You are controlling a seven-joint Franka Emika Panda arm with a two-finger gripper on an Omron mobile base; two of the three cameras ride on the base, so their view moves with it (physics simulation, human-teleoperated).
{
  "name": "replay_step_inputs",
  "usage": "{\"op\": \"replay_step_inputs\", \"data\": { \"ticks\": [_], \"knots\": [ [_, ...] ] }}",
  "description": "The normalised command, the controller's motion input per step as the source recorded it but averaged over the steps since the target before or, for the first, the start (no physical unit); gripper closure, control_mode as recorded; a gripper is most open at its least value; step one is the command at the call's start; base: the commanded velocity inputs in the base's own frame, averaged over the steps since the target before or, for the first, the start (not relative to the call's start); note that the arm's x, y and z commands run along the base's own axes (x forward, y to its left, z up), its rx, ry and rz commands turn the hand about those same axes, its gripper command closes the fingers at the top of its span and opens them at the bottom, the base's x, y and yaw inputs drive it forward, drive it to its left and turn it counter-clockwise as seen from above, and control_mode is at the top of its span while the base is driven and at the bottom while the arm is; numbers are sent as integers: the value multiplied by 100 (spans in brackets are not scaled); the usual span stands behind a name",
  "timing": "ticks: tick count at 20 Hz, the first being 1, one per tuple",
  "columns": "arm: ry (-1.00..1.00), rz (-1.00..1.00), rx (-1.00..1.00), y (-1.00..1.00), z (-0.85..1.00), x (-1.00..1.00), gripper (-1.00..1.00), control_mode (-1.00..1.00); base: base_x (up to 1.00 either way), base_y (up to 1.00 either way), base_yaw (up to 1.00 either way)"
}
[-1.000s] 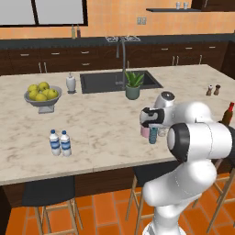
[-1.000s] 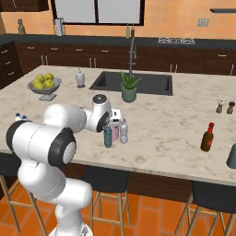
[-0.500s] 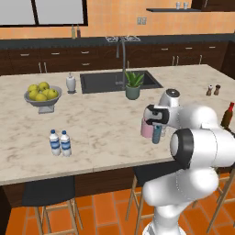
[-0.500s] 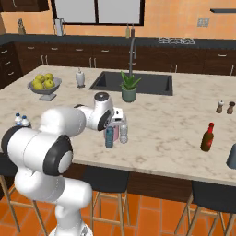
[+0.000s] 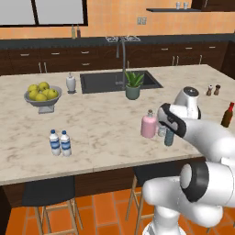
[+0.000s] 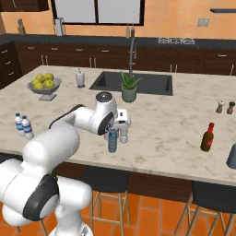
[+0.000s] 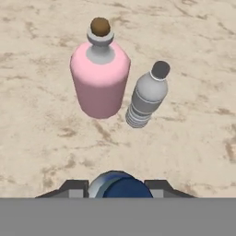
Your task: Move the plastic bottles in the middle to the plastics group, and the glass bottles in the middle to the glass group.
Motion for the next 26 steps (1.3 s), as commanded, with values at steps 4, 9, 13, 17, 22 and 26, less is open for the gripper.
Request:
{"op": "replay_step_inputs", "data": {
  "ticks": [4, 9, 13, 17, 22, 26],
  "knots": [
    [1, 0, 9, 30, 28, -70, 100, -100, 0, 0, 0],
    [0, 0, 2, 79, 10, -65, 100, -100, 0, 0, 0],
    [0, 0, 0, 99, 7, -42, 100, -100, 0, 0, 0],
    [2, 0, 0, 100, 5, -13, 100, -100, 0, 0, 0],
    [0, 5, 0, 100, 7, 1, 100, -100, 0, 0, 0],
    [0, 9, 0, 100, 14, 16, 100, -100, 0, 0, 0]
  ]
}}
